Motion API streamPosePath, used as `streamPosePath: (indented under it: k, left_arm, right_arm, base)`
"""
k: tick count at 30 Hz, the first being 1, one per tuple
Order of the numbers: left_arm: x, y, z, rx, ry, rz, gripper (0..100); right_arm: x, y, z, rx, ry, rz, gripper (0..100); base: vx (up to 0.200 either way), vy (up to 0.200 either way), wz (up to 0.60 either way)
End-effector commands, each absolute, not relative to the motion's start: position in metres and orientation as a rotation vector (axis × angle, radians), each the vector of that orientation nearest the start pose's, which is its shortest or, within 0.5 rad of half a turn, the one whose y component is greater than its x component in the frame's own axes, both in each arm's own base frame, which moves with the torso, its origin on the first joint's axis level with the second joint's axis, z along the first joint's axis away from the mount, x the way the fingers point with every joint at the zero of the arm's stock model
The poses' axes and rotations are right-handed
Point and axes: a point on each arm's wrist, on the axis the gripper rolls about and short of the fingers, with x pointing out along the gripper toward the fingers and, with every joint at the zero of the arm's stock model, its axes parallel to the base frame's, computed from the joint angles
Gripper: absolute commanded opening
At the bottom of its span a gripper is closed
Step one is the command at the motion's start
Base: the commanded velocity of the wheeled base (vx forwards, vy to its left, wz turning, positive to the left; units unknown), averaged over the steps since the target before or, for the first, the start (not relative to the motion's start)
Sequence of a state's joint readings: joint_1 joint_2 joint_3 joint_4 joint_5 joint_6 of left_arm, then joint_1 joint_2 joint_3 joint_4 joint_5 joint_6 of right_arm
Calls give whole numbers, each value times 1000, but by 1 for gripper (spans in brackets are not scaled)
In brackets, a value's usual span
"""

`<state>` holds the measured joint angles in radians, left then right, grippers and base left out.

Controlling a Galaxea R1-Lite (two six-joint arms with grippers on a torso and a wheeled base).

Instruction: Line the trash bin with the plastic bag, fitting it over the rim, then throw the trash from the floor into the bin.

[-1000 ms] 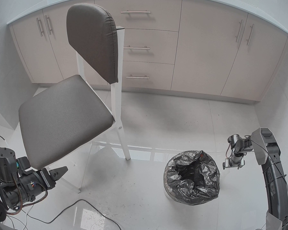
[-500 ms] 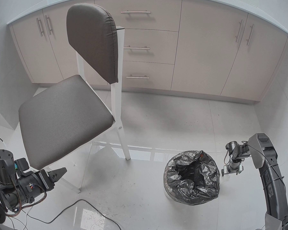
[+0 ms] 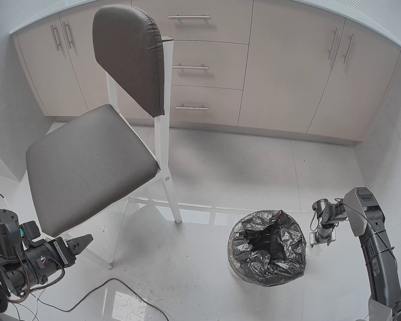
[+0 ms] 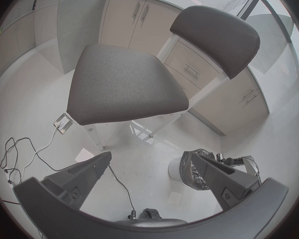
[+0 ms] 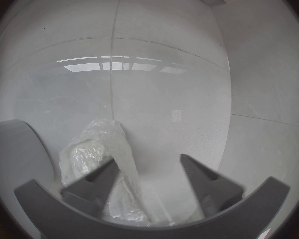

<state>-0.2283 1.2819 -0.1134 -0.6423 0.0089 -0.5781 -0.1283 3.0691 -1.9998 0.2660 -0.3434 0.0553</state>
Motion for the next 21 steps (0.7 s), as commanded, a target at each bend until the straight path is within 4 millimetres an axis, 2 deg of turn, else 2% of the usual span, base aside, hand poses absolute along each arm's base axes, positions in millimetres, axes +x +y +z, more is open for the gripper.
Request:
streamPosePath:
  k: [1,15,18,21]
  left_arm:
    - [137,-32,105,-500,569,-57,100]
    - [134,-31,106,-502,557,-64,100]
    - [134,-31,106,-504,555,-64,100]
    - [133,-32,107,-504,552,-70,100]
  right_arm:
    - [468,-65,-195,-104,1330,-432,0]
    - [469,-67,-190,-93,1325,-437,0]
    - [478,-71,-167,-23,1258,-470,0]
    - [482,-66,-159,60,1233,-427,0]
  base:
    - [0,0,0]
    - [0,0,0]
    - [0,0,0]
    - [0,0,0]
